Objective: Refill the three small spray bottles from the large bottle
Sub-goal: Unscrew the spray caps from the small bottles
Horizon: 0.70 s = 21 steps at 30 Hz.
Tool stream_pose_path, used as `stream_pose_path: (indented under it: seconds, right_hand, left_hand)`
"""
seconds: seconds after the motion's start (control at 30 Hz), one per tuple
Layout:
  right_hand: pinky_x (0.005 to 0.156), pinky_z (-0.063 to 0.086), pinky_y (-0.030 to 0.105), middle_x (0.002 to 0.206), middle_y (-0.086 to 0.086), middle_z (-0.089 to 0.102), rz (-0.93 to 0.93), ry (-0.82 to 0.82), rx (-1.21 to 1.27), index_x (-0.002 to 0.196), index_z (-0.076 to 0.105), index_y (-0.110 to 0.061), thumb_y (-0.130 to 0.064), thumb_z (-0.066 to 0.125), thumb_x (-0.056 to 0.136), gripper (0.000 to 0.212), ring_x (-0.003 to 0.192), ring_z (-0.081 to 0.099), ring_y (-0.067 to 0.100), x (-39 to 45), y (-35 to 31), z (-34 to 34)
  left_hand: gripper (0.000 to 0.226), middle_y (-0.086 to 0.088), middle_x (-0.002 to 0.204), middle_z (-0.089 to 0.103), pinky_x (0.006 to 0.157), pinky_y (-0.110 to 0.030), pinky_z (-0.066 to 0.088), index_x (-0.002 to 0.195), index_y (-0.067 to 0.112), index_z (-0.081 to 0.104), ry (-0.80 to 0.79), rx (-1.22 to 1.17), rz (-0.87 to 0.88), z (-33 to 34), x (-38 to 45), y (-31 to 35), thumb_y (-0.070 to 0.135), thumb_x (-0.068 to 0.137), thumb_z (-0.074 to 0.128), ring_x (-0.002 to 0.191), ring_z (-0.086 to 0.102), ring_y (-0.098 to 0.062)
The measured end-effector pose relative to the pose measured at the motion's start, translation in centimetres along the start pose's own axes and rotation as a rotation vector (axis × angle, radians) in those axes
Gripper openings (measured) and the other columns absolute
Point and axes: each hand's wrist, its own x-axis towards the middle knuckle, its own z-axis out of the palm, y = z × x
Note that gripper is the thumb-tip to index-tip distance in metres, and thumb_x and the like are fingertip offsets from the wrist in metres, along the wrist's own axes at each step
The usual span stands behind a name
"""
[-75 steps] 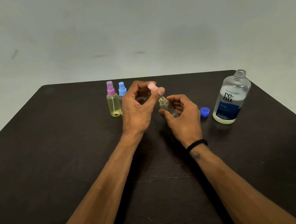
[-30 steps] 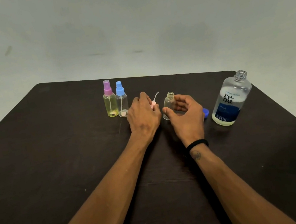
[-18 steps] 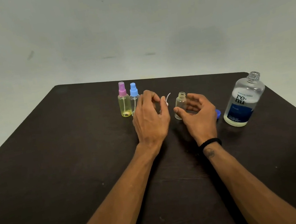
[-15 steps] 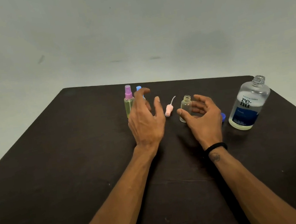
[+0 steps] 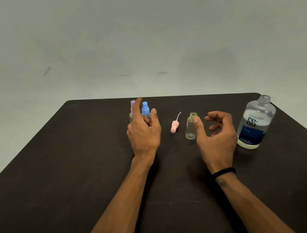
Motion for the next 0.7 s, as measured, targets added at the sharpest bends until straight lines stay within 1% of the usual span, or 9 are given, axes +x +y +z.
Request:
stream_pose_path:
  seconds: [0.07, 0.13, 0.27, 0.3, 0.4, 0.5, 0.57, 0.63, 0.7]
  right_hand:
    - [0.072, 0.054, 0.036, 0.101, -0.007, 0.067, -0.010, -0.003, -0.002, 0.112, 0.062, -0.027, -0.044, 0.085, 0.090, 0.036, 0.084, 0.058, 0.016, 0.0, 0.1, 0.0]
    - [0.072, 0.053, 0.032, 0.100, -0.006, 0.066, -0.009, -0.018, -0.004, 0.110, 0.062, -0.026, -0.043, 0.084, 0.090, 0.034, 0.082, 0.057, 0.014, 0.0, 0.1, 0.0]
    - [0.068, 0.048, 0.018, 0.097, -0.005, 0.066, -0.020, -0.030, -0.007, 0.109, 0.063, -0.023, -0.042, 0.083, 0.091, 0.032, 0.078, 0.054, 0.009, 0.1, 0.1, 0.1]
    - [0.068, 0.048, 0.017, 0.096, -0.005, 0.066, -0.021, -0.024, -0.003, 0.108, 0.063, -0.023, -0.042, 0.082, 0.092, 0.032, 0.077, 0.053, 0.009, 0.0, 0.1, 0.1]
    - [0.064, 0.048, 0.023, 0.090, -0.007, 0.064, -0.082, 0.017, 0.002, 0.103, 0.065, -0.019, -0.038, 0.082, 0.094, 0.027, 0.072, 0.052, 0.012, -0.1, -0.3, 0.0]
    - [0.059, 0.046, 0.025, 0.085, -0.003, 0.063, -0.222, 0.025, 0.003, 0.094, 0.066, -0.011, -0.031, 0.082, 0.095, 0.025, 0.067, 0.053, 0.016, -0.6, -0.8, 0.0]
    - [0.060, 0.050, 0.030, 0.087, 0.000, 0.065, -0.271, -0.027, 0.026, 0.096, 0.066, -0.009, -0.031, 0.083, 0.093, 0.028, 0.068, 0.058, 0.019, -0.9, -1.1, 0.2]
    - [0.066, 0.057, 0.033, 0.093, 0.000, 0.069, -0.259, -0.130, 0.060, 0.104, 0.068, -0.010, -0.031, 0.087, 0.091, 0.031, 0.076, 0.066, 0.019, -1.2, -1.4, 0.3]
    - [0.074, 0.061, 0.029, 0.098, -0.004, 0.073, -0.200, -0.243, 0.099, 0.112, 0.068, -0.016, -0.030, 0.088, 0.089, 0.034, 0.084, 0.072, 0.015, -1.5, -1.6, 0.3]
  left_hand:
    - [0.044, 0.001, 0.066, 0.062, 0.087, -0.016, 0.048, 0.145, 0.022, 0.052, -0.002, -0.022, -0.034, 0.1, 0.2, 0.0, 0.033, 0.104, 0.063, 0.052, 0.055, -0.008]
    - [0.036, 0.005, 0.062, 0.057, 0.085, -0.024, 0.052, 0.138, 0.022, 0.057, -0.002, -0.031, -0.064, 0.1, 0.2, 0.1, 0.033, 0.104, 0.063, 0.052, 0.055, -0.008]
    - [0.026, 0.004, 0.062, 0.056, 0.077, -0.026, 0.054, 0.126, 0.023, 0.062, 0.000, -0.031, -0.086, -0.1, 0.3, 0.5, 0.035, 0.103, 0.065, 0.055, 0.057, -0.012]
    - [0.025, 0.002, 0.062, 0.057, 0.073, -0.024, 0.053, 0.124, 0.023, 0.063, -0.006, -0.031, -0.091, -0.2, 0.3, 0.6, 0.035, 0.102, 0.066, 0.056, 0.058, -0.013]
    - [0.024, 0.001, 0.059, 0.058, 0.067, -0.020, 0.053, 0.118, 0.023, 0.067, -0.034, -0.071, -0.074, -0.5, 0.3, 1.4, 0.038, 0.099, 0.071, 0.054, 0.059, -0.014]
    - [0.024, 0.008, 0.053, 0.052, 0.058, -0.014, 0.045, 0.109, 0.021, 0.073, -0.153, -0.161, -0.073, -1.1, 0.5, 2.7, 0.040, 0.094, 0.077, 0.048, 0.049, -0.007]
    - [0.024, 0.012, 0.050, 0.045, 0.053, -0.017, 0.040, 0.102, 0.020, 0.077, -0.288, -0.303, -0.143, -1.5, 0.8, 3.6, 0.040, 0.090, 0.082, 0.047, 0.040, -0.005]
    - [0.022, 0.012, 0.052, 0.044, 0.051, -0.017, 0.037, 0.098, 0.018, 0.079, -0.402, -0.452, -0.219, -1.7, 0.9, 4.1, 0.037, 0.089, 0.084, 0.048, 0.037, -0.004]
    - [0.018, 0.006, 0.059, 0.050, 0.050, -0.014, 0.038, 0.098, 0.016, 0.080, -0.464, -0.555, -0.287, -1.8, 0.7, 4.4, 0.031, 0.089, 0.084, 0.049, 0.042, -0.002]
